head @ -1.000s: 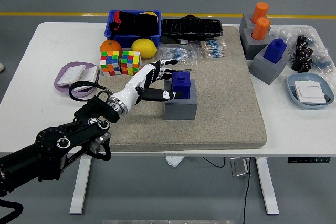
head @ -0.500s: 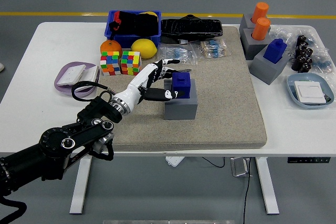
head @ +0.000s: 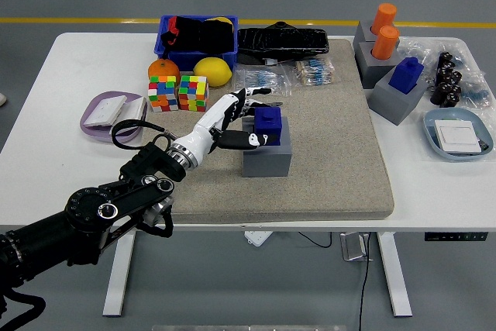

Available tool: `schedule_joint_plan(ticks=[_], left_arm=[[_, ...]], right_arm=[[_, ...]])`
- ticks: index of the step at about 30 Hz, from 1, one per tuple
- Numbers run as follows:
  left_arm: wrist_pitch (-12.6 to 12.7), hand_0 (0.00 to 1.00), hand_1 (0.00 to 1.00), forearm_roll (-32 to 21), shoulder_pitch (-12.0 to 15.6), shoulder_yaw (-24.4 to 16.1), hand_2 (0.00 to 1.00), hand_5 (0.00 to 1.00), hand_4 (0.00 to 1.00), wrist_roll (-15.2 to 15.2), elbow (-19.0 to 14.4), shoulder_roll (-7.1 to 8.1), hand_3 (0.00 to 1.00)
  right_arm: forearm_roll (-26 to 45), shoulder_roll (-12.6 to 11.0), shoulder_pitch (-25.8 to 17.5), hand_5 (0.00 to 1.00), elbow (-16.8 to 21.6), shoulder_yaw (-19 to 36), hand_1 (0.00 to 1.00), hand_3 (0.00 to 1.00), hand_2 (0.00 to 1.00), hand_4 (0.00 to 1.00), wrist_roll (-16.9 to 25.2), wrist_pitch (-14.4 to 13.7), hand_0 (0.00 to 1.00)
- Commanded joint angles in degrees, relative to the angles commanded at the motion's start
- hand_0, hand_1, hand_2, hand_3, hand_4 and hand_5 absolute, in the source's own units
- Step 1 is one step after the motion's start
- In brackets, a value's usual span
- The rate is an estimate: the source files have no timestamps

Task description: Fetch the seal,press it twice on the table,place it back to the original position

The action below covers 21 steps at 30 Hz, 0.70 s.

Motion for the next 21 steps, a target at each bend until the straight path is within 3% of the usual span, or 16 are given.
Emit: schedule_joint_plan(ticks=[5, 6, 21], left_arm=[[0.6, 0.807, 0.743, 0.8, -0.2, 0.3, 0.691, 0.002, 0.875, 0.1, 0.5, -0.31, 0.82], [0.7, 0.799, 0.729, 1.0, -0.2, 0.4, 0.684, 0.002, 0.797, 0.2, 0.5, -0.36, 0.81], [1.2, 0.791, 0.717, 3.2, -0.8, 0.8, 0.67, 0.002, 0.737, 1.2, 1.4, -0.39, 0.793]], right_arm=[[0.0, 0.2, 0.0, 0.523, 0.1, -0.1, 0.782, 0.754, 0.785, 0.855, 0.0, 0.1, 0.849], [0.0, 0.2, 0.0, 0.523, 0.1, -0.2, 0.782, 0.754, 0.785, 0.856, 0.0, 0.1, 0.85], [0.0, 0.1, 0.1, 0.524, 0.1, 0.0, 0.783, 0.754, 0.785, 0.859, 0.0, 0.2, 0.851]])
